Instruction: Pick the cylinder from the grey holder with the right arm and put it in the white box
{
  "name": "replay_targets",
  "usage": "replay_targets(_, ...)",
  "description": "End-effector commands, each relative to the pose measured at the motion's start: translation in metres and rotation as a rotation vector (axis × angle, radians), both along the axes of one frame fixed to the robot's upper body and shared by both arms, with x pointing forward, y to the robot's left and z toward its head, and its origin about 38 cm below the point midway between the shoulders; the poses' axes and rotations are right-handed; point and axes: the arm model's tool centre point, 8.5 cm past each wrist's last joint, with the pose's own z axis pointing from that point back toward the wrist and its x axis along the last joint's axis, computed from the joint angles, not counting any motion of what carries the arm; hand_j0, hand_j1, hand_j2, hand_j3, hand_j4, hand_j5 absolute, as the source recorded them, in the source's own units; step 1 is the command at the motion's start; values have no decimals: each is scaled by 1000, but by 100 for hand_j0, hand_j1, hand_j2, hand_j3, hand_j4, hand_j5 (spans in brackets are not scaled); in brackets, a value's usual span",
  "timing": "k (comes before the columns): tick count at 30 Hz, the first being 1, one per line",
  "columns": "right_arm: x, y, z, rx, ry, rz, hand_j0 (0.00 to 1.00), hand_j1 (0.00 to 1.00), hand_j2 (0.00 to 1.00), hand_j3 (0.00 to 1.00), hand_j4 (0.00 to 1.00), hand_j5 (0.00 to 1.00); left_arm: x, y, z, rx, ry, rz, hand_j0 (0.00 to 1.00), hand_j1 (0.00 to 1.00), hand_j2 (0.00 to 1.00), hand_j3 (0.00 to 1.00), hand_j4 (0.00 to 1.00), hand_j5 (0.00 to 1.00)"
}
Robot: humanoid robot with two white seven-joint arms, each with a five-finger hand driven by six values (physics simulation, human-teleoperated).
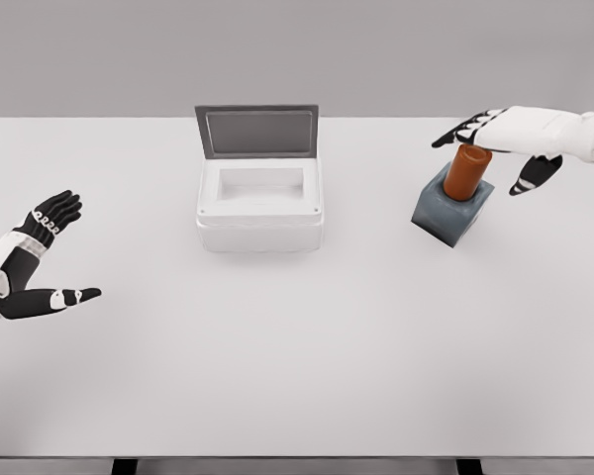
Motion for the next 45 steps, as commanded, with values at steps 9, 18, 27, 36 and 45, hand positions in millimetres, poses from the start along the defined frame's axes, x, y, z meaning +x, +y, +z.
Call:
replay_targets(9,4,10,2,11,-6,22,96,96,96,96,96,96,4,8,-14,56,115,36,100,100,100,100,100,100)
replay_targets(18,4,17,2,16,-9,40,68,68,68,68,68,68,4,13,-18,82,134,42,100,100,100,100,100,100)
replay_targets(27,2,20,1,13,-7,60,40,40,40,40,40,40,3,13,-18,84,133,42,100,100,100,100,100,100)
replay_targets(36,-2,25,5,16,-24,129,29,29,29,29,29,29,3,13,-18,82,133,43,100,100,100,100,100,100)
replay_targets(45,-9,52,20,47,-72,244,29,29,29,29,29,29,3,13,-17,80,132,43,100,100,100,100,100,100)
